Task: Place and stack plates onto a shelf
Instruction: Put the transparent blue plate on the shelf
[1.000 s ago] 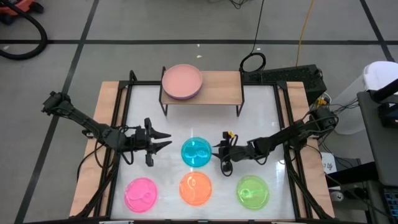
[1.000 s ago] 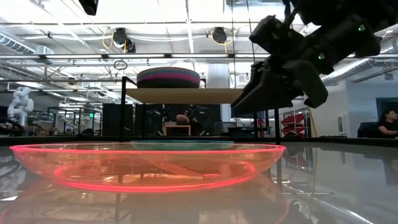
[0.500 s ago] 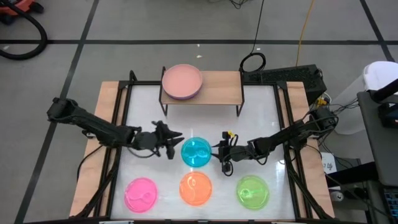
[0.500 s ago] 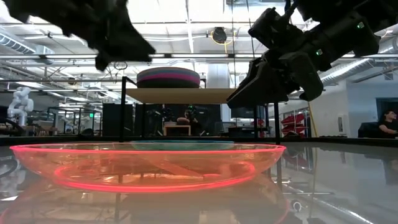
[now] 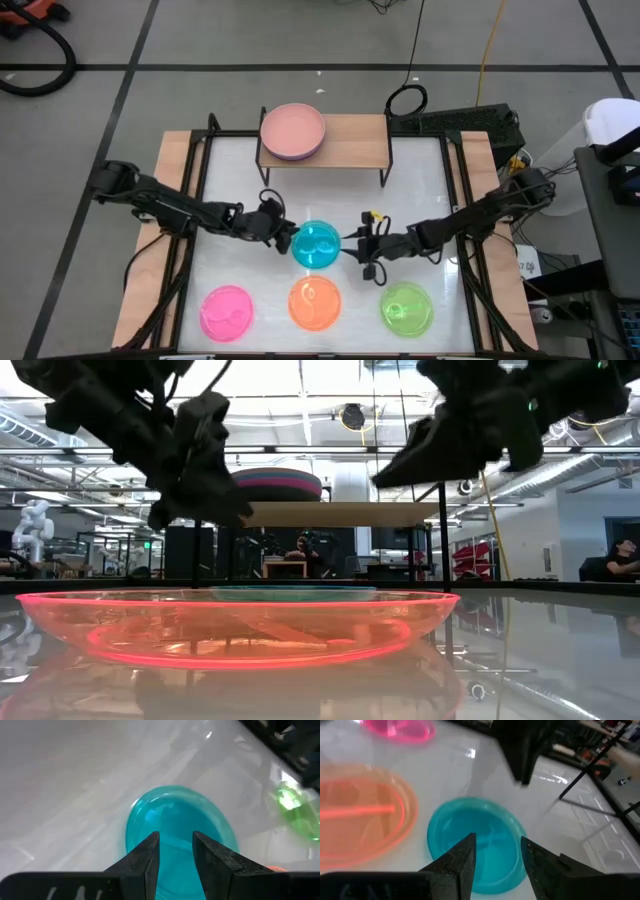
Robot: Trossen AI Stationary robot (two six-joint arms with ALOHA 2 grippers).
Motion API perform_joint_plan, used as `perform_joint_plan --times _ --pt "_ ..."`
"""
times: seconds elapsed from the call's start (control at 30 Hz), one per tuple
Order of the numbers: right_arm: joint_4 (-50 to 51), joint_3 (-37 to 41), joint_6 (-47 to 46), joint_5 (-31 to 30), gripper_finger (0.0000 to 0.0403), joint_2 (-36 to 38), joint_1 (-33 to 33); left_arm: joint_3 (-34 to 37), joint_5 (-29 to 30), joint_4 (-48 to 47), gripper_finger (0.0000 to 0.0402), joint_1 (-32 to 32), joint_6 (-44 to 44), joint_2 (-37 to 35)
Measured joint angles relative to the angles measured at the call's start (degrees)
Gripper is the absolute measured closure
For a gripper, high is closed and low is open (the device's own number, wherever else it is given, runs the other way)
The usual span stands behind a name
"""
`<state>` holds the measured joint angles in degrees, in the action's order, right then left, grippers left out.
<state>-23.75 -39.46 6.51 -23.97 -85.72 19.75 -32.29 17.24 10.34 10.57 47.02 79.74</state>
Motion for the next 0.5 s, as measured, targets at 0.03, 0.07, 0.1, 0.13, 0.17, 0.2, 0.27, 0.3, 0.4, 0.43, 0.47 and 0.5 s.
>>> perform_joint_plan --times 0.03,0.07,0.1,0.13,0.17,0.2,0.27,0.3,0.4,0.43,0.47,0.5 --pt "-0.1 0.0 -0.3 0.0 0.0264 0.8 0.0 0.0 -0.1 0.0 0.0282 0.0 0.1 0.8" --pt "-0.1 0.0 -0.7 0.0 0.0264 1.6 0.0 0.0 -0.9 -0.3 0.0282 0.0 0.3 1.4" --pt "0.0 0.0 -1.2 0.0 0.0264 2.3 0.0 0.0 -1.9 -0.4 0.0282 0.0 0.3 2.1" --pt "0.1 0.0 -1.5 0.0 0.0264 3.0 0.0 0.0 -3.1 -0.3 0.0282 0.1 0.3 2.8" --pt "0.1 0.0 -2.1 0.0 0.0264 3.7 0.0 0.0 -4.1 -0.4 0.0282 0.2 0.2 3.5" --pt "-0.1 0.0 -2.9 0.0 0.0264 4.2 0.0 0.0 -4.7 -0.4 0.0282 0.4 0.1 4.1" --pt "-0.1 0.0 -4.2 0.0 0.0264 4.8 0.0 0.0 -4.9 -0.4 0.0282 0.5 0.2 5.0" --pt "0.0 0.0 -4.9 0.0 0.0264 4.8 0.0 0.0 -4.9 -0.3 0.0282 0.4 0.3 5.4" --pt "0.3 0.0 -5.8 0.1 0.0264 4.7 0.0 0.0 -4.9 -0.4 0.0282 -0.1 0.3 5.9" --pt "0.3 0.0 -5.8 0.2 0.0264 4.7 0.0 0.0 -4.9 -0.4 0.0282 -0.3 0.1 5.9" --pt "0.5 0.0 -5.8 0.2 0.0264 4.6 0.0 0.0 -4.9 -0.4 0.0282 -0.5 0.1 5.9" --pt "0.8 0.0 -5.8 0.2 0.0264 4.5 0.0 0.0 -4.9 -0.4 0.0282 -0.7 0.1 5.9"
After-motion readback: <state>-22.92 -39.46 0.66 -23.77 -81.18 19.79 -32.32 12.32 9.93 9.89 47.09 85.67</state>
